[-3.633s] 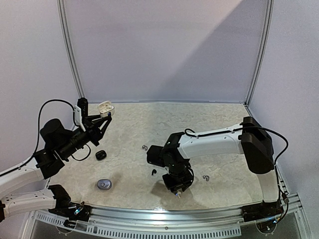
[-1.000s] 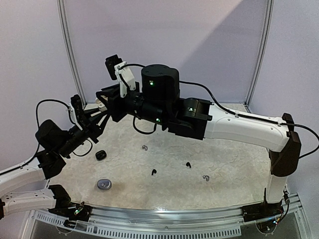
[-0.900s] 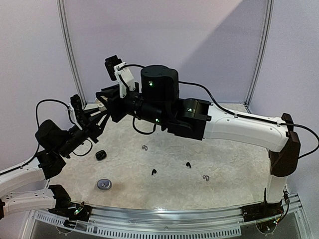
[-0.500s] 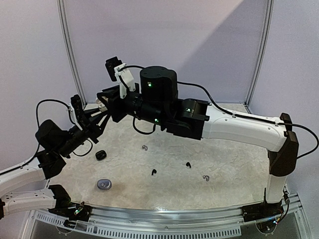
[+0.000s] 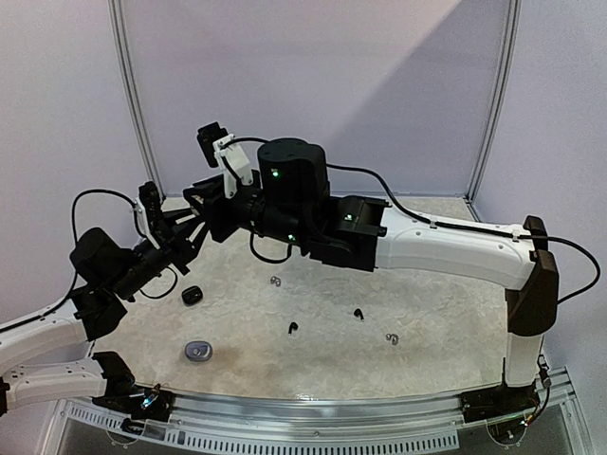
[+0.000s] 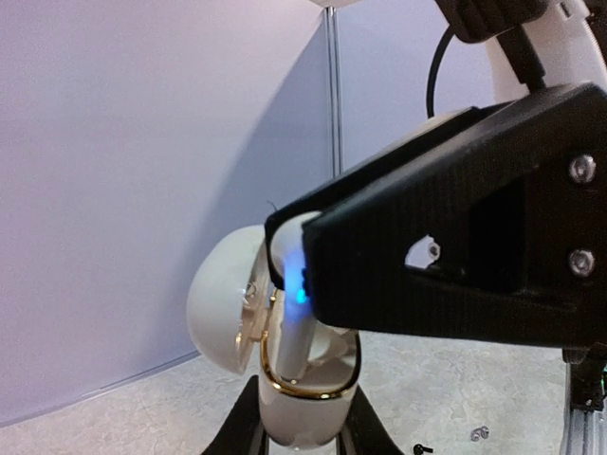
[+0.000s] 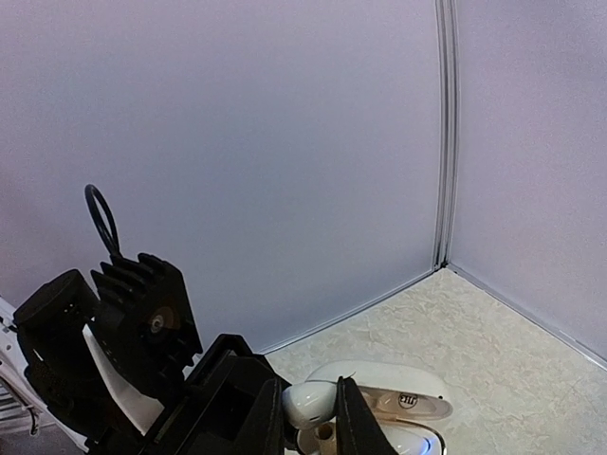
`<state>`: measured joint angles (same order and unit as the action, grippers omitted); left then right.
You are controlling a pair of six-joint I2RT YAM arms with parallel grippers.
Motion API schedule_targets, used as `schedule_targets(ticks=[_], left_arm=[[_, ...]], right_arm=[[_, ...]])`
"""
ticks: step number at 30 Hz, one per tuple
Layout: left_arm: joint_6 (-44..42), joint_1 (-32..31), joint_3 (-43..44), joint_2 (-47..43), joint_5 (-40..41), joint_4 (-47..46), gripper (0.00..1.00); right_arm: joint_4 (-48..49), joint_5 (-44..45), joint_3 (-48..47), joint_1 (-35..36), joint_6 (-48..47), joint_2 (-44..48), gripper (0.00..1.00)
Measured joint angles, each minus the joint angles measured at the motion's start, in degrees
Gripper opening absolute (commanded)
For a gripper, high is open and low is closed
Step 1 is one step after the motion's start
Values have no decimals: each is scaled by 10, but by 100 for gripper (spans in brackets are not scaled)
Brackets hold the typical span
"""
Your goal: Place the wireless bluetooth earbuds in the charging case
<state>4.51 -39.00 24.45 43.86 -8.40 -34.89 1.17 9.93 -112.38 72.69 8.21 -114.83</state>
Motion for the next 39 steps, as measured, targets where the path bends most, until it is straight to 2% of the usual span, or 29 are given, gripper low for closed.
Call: schedule_targets(ticks=[30, 32, 35, 39], left_arm=[[0, 0, -1, 4, -7, 9, 0], [0, 0, -1, 4, -7, 8, 0], [0, 0, -1, 4, -7, 9, 0], [0, 0, -1, 4, -2, 9, 0]], right_arm=[[-8, 19, 29, 0, 3, 14, 0], [-8, 19, 29, 0, 3, 14, 12], [-9, 20, 29, 0, 4, 14, 24], [-12, 22, 29, 0, 5, 14, 28]])
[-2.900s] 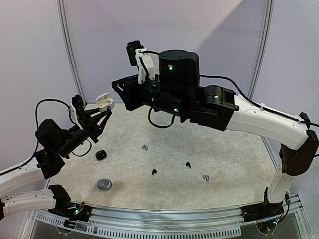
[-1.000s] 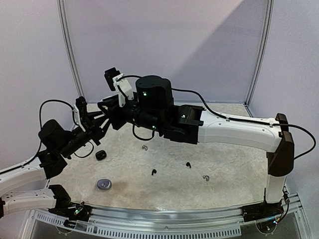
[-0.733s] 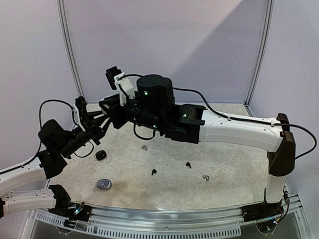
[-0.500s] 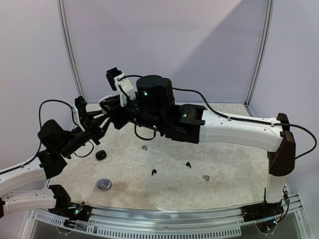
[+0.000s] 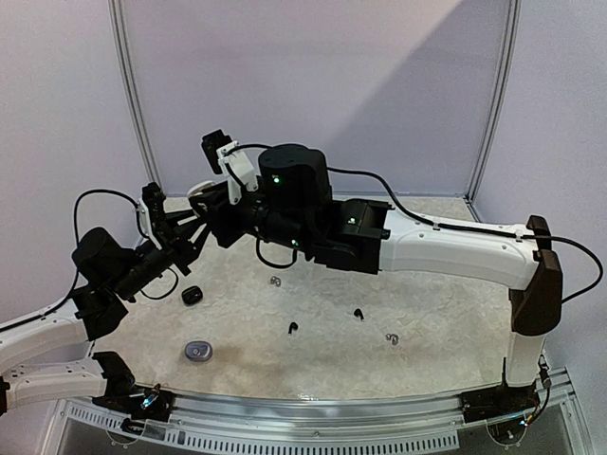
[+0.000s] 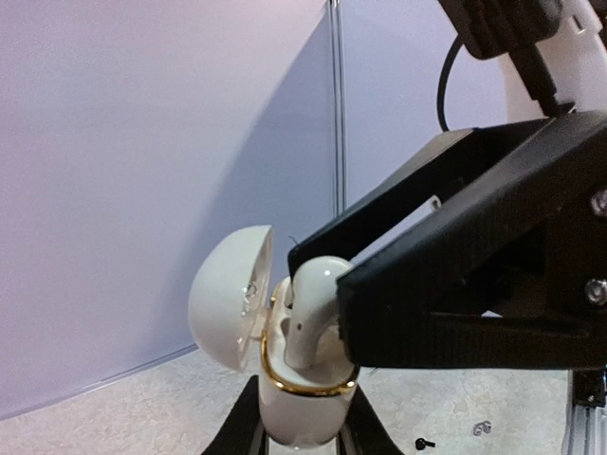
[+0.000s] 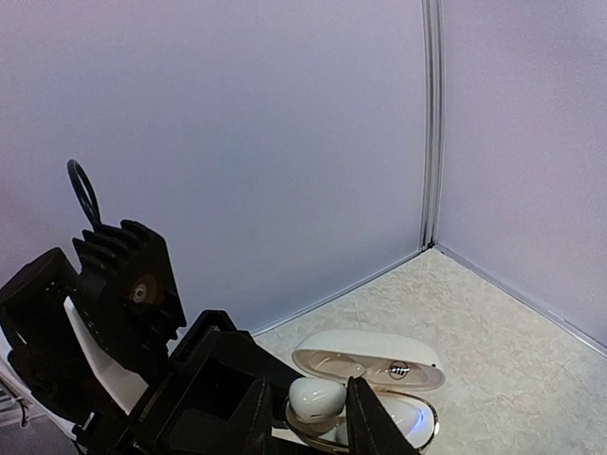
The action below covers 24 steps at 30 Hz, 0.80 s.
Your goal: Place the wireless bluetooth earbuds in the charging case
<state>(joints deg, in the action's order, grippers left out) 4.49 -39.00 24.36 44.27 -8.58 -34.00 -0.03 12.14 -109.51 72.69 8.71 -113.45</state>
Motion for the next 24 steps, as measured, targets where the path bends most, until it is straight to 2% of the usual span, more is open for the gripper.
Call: schedule_targets(ticks=[13, 24], left_arm=[[7, 0, 0, 0, -2, 4, 0], [22, 0, 0, 0, -3, 18, 0]], right_arm=[[-4, 12, 0, 3, -1, 0, 29], [-44, 43, -26, 8, -5, -12, 29]])
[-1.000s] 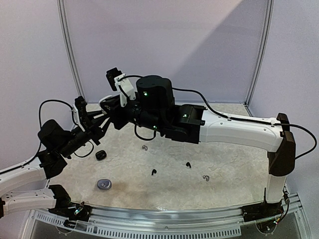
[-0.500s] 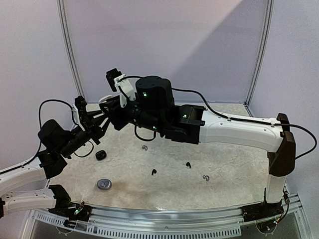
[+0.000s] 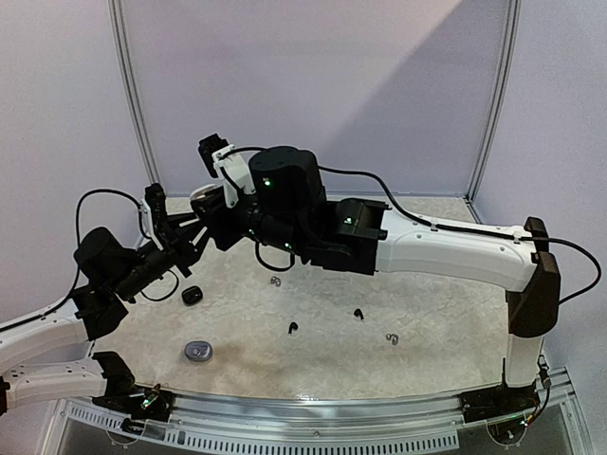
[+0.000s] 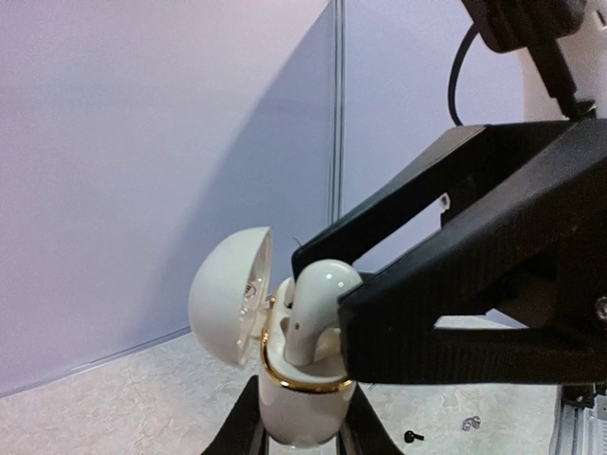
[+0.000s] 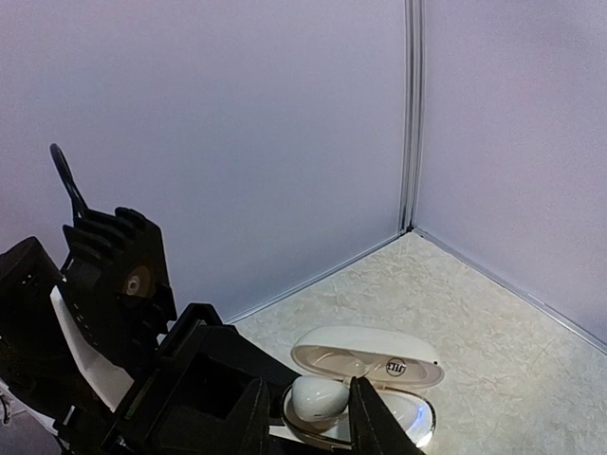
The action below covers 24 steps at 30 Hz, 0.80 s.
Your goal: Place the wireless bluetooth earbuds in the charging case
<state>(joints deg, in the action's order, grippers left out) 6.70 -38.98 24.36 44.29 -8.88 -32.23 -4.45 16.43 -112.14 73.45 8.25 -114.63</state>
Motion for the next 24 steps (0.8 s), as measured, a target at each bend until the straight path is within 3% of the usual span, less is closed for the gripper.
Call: schedule_targets(ticks=[24], left_arm=[[9, 0, 0, 5, -3, 5, 0]], right_arm=[[-30, 29, -21, 4, -6, -10, 33]])
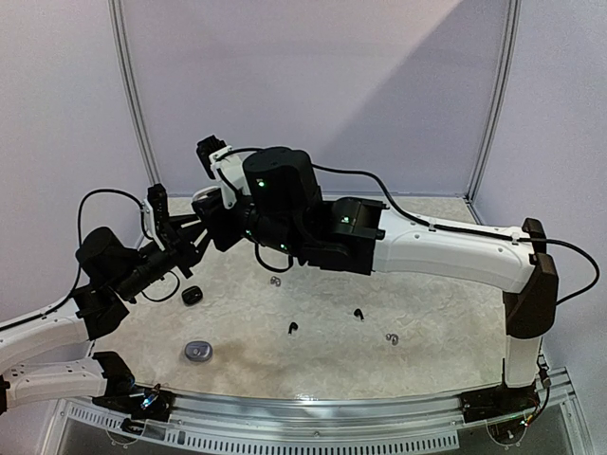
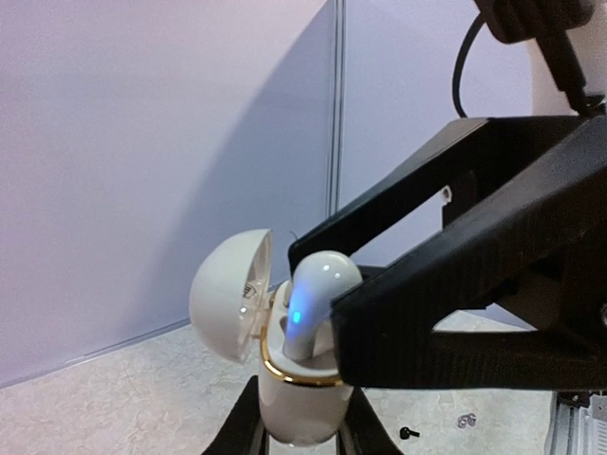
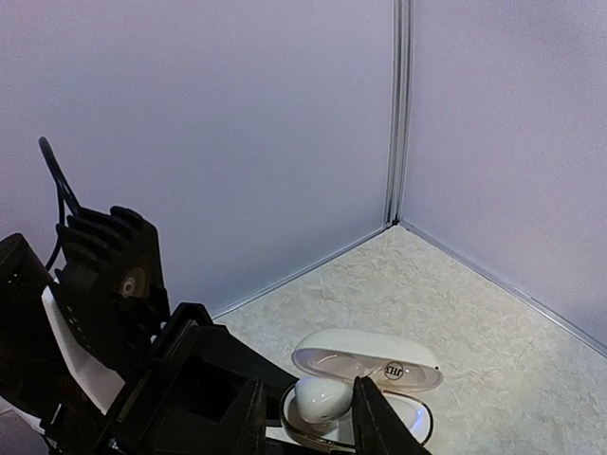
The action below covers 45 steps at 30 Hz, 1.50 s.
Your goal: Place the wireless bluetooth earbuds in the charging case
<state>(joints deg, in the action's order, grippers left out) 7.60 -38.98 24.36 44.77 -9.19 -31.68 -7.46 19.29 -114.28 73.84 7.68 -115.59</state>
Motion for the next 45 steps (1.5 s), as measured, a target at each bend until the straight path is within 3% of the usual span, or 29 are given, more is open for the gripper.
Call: schedule_targets(ticks=[15, 30, 34, 38, 45], left_arm=[[12, 0, 0, 4, -13, 3, 0], [17, 0, 0, 2, -16, 7, 0], [-38, 0, 5, 2, -50, 28, 0], [-160, 0, 23, 2, -104, 81, 0], [-378, 0, 44, 6, -131, 154, 0]], right_arm=[[-13, 28, -6, -7, -4, -1, 41], [-85, -25, -7, -8, -24, 47, 47], [-89, -28, 4, -7, -17, 97, 51], [-90, -4, 12, -8, -1, 131, 51], [-132, 33, -11, -14, 32, 81, 52]])
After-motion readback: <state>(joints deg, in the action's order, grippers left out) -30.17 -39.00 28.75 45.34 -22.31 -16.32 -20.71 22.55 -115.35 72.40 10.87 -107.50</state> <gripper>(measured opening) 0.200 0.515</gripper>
